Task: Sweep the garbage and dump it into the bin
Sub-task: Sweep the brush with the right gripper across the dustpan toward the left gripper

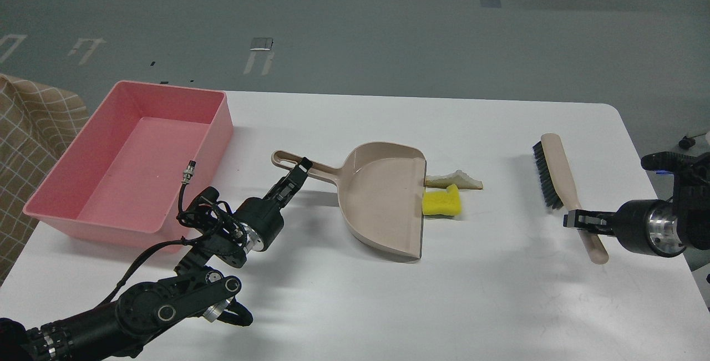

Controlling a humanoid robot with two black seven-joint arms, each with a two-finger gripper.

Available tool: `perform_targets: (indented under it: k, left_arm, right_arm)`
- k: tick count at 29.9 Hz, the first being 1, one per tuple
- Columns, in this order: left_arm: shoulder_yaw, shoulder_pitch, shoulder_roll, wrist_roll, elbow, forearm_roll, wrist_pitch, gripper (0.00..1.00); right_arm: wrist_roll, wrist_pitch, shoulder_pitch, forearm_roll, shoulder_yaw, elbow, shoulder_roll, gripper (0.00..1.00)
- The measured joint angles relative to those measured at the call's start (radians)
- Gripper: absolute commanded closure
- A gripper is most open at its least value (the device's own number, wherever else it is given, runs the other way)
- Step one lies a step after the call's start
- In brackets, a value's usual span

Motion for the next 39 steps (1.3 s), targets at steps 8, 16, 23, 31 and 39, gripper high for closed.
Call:
perform_targets:
  k: [8,16,23,31,39]
  left_arm:
    - [0.0,0.001,-0.001,0.0,0.0,0.0,0.0,0.85]
    - [-0.001,-0.001,-0.002,0.0,0.0,0.0,0.0,0.85]
    - [-0.001,-0.001,-0.014,0.0,0.0,0.0,0.0,0.85]
    - [0.0,-0.001,-0.02,0.0,0.0,0.001,0.0,0.85]
    - [-0.001,0.0,-0.02,0.0,0.0,0.001,0.0,0.85]
  right_arm:
    - [-0.005,0.0,0.002,0.043,-0.003,0.06,-0.002,1.0]
    - [-0.024,0.0,-0.006,0.043,-0.006,0.095,0.0,1.0]
    - [-0.032,0.0,-0.014,0.043,-0.008,0.094,0.025,1.0]
    - [-0.032,-0.001,-0.016,0.044,-0.013,0.086,0.1,1.0]
    - [-0.029,-0.001,-0.012,0.045,-0.015,0.078,0.165,1.0]
